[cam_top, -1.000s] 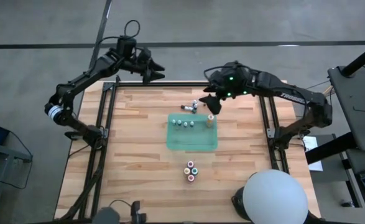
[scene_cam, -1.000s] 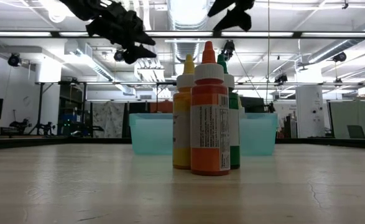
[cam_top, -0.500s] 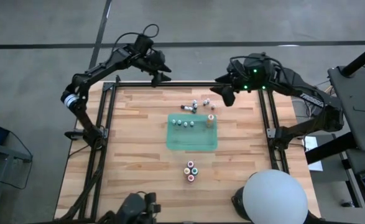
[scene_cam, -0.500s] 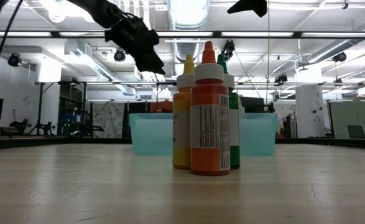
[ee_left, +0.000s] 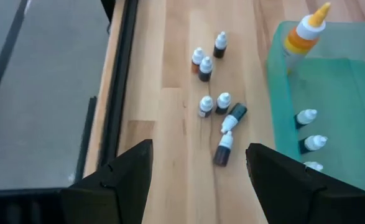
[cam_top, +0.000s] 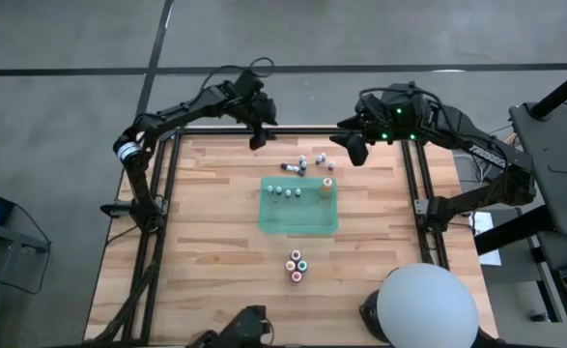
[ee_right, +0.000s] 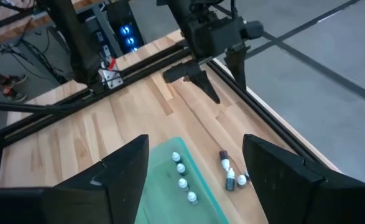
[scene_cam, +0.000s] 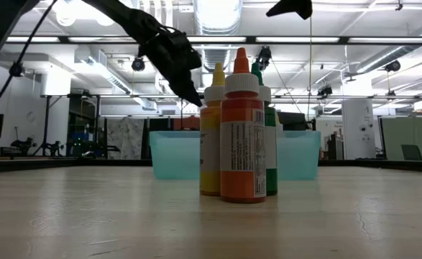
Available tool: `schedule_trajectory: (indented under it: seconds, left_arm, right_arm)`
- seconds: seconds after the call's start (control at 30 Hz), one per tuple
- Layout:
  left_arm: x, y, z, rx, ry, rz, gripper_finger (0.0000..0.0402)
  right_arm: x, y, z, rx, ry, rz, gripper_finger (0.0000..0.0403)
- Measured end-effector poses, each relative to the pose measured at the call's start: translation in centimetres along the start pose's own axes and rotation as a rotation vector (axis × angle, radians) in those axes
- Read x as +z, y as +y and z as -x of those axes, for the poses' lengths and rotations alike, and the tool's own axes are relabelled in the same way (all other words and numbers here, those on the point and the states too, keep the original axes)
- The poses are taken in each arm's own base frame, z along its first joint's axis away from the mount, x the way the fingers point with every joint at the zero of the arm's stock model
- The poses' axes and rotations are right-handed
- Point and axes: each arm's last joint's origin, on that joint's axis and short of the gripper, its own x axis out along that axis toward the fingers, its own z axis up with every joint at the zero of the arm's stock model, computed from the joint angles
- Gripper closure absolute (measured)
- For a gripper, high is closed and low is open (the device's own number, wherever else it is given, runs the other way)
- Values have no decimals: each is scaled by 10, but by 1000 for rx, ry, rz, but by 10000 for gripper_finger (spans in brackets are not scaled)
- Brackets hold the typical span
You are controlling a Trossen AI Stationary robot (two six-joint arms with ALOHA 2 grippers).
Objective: Pick & Place food coloring
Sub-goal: Put the black small food coloring bottle into the green container
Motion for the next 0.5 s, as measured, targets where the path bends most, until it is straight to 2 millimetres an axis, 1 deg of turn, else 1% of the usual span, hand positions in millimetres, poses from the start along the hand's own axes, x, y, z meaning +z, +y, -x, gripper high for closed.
schedule_trajectory:
  seconds: [0.13,0.3,0.5]
  left_arm:
    - [3,-9,-11,-11,25,-10,172]
    - [7,-21,-22,29,91,-17,172]
    - [9,-34,-39,-8,122,-28,172]
  right_arm:
    - [0,0,0,-1,5,5,152]
    - [-2,-1,0,-6,24,15,154]
    - [-3,-1,0,-7,27,26,160]
